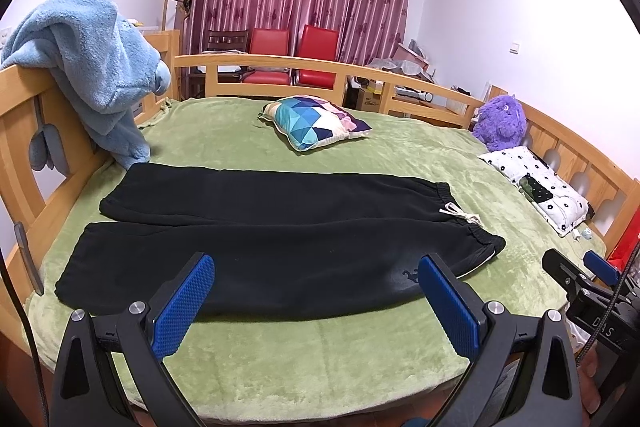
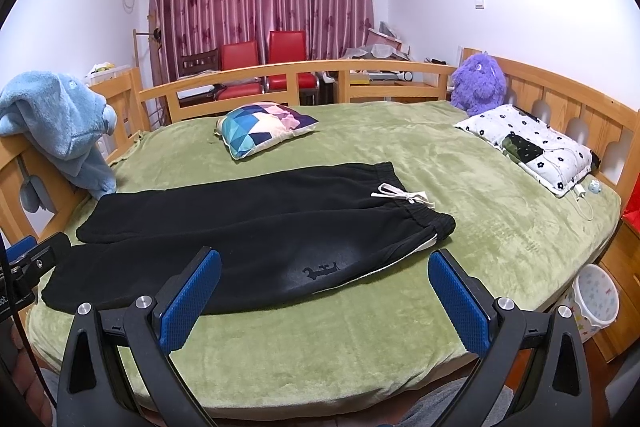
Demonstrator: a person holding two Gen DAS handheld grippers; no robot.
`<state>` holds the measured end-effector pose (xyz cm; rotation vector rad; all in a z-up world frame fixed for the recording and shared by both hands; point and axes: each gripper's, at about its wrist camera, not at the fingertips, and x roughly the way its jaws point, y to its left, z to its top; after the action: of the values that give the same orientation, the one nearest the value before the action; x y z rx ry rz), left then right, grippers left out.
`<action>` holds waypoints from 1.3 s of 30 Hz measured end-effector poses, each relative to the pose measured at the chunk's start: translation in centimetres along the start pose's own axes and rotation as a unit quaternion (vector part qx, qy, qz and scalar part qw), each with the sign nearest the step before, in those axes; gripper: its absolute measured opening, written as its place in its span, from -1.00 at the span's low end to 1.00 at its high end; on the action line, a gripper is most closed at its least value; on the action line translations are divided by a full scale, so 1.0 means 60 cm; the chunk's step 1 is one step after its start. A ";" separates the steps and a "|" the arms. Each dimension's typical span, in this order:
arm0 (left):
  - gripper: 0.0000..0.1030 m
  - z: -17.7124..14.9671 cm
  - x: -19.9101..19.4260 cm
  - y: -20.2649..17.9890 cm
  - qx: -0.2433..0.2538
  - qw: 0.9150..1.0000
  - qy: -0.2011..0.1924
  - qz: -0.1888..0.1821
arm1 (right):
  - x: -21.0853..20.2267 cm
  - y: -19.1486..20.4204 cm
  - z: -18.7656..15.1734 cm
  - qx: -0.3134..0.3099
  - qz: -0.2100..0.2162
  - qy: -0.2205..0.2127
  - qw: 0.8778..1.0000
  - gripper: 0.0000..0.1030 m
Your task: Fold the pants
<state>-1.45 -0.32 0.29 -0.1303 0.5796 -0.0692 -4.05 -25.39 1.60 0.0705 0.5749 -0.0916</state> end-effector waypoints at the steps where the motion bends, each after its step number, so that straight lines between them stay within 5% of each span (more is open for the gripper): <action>1: 1.00 -0.001 0.000 0.000 -0.001 1.000 0.001 0.001 | 0.000 0.000 0.001 0.000 0.000 0.000 1.000 0.98; 25: 1.00 -0.007 0.079 0.025 -0.002 1.000 0.014 0.022 | 0.090 0.011 -0.019 0.004 -0.003 0.016 1.000 0.98; 35: 0.97 -0.061 0.203 0.147 -0.044 0.993 0.094 0.065 | 0.227 -0.019 -0.065 0.000 -0.012 0.071 0.997 0.90; 39: 0.97 -0.095 0.243 0.206 -0.076 0.983 0.138 0.091 | 0.287 -0.055 -0.085 0.017 -0.018 0.106 0.994 0.54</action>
<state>7.97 9.85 -14.08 -0.2179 0.8721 0.1377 7.23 -29.33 -12.17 0.1041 0.7863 -0.1295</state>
